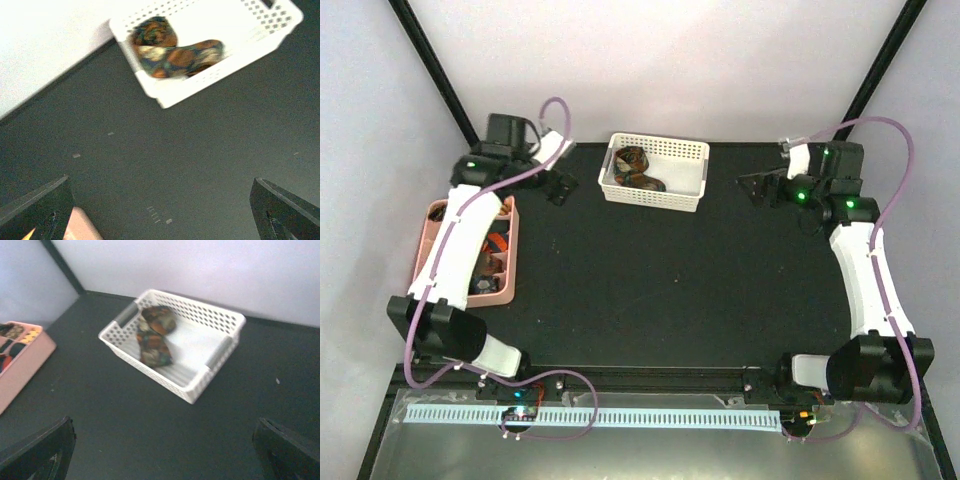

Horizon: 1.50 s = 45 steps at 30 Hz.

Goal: Roll the ties
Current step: Reset both arms

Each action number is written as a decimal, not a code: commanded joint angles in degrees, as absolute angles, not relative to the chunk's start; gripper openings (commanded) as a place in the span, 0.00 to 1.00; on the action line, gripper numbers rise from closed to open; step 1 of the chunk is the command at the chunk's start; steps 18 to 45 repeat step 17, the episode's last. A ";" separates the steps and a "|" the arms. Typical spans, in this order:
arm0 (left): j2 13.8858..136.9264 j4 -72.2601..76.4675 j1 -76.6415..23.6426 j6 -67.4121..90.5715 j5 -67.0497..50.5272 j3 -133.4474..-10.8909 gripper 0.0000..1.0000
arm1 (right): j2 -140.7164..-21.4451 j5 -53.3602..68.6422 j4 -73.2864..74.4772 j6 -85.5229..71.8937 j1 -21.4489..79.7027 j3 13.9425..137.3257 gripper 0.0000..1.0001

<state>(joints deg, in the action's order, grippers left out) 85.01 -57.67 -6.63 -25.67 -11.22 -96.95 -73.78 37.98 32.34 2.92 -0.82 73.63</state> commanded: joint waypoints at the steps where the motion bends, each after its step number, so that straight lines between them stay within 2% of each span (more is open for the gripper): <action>1: 85.67 -45.64 -11.89 -16.09 -15.16 -88.25 0.99 | -73.19 36.59 33.67 2.61 -4.70 67.76 0.99; 8: 88.25 -39.94 -14.92 -12.31 -15.50 -76.74 0.99 | -71.38 37.07 28.01 0.71 -5.58 55.25 0.99; 14: 86.87 -35.41 -14.94 -10.59 -15.34 -69.92 0.99 | -68.11 35.34 25.25 1.68 -5.60 49.81 1.00; 45: 85.75 -35.08 -14.85 -10.16 -13.99 -69.69 0.99 | -67.19 35.94 24.88 1.65 -5.54 49.03 0.99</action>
